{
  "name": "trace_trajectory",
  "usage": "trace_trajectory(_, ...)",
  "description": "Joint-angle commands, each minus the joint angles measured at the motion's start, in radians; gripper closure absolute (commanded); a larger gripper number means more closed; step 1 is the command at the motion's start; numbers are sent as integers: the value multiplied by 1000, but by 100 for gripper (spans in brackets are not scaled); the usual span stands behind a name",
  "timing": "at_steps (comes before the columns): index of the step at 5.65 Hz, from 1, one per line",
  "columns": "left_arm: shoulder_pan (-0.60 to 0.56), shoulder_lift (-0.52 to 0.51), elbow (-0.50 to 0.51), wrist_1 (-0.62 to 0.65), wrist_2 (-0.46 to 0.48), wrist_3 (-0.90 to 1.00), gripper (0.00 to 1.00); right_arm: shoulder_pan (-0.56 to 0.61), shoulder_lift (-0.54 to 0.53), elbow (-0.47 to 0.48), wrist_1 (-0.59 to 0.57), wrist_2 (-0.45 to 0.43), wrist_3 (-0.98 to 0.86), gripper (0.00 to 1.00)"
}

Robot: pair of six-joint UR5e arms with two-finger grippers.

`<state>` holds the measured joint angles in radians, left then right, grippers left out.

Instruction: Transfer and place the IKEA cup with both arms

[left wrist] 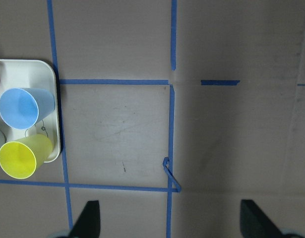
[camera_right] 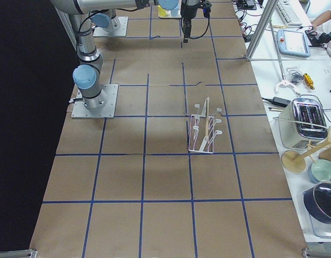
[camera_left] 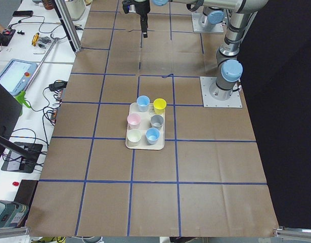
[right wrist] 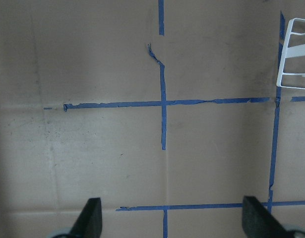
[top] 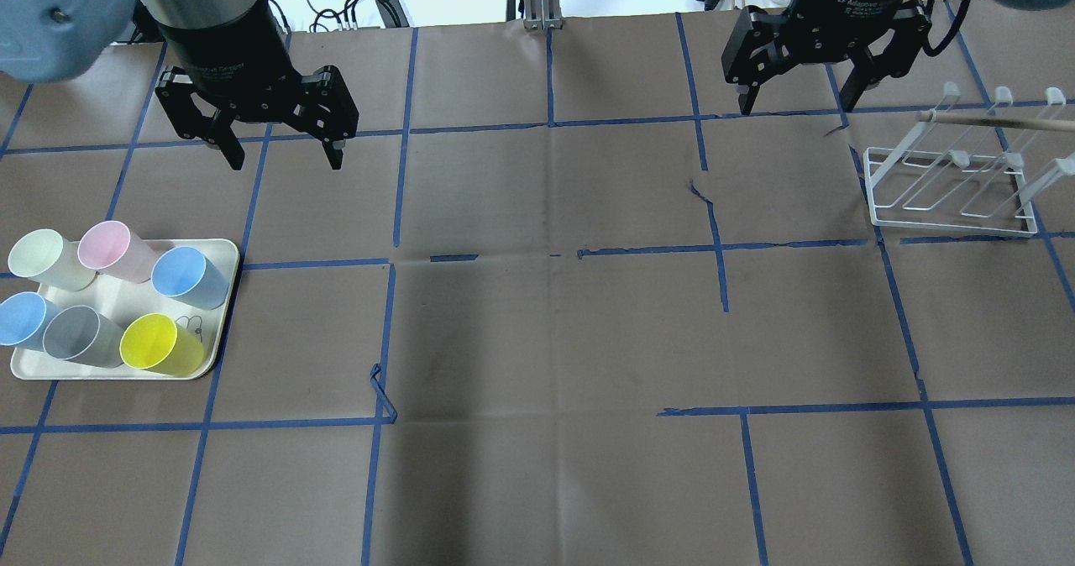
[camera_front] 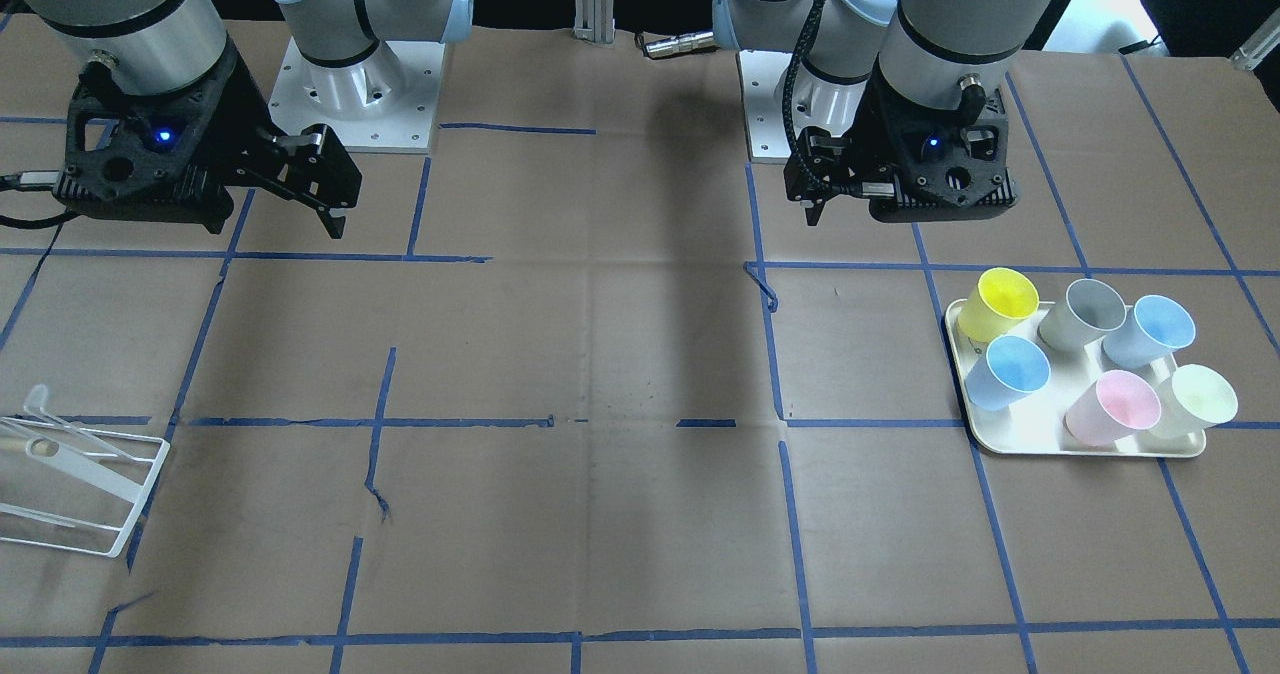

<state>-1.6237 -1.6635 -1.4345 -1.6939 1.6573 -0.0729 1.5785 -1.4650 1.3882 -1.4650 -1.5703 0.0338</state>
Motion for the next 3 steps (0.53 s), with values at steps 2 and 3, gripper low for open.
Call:
trace_trajectory(2,-1,14,-23,83,-10,1,2,-2,0,0,0,0,0,0)
trace_trajectory(3,-1,13,-21,83,-26,-4,2,-2,0,0,0,0,0,0)
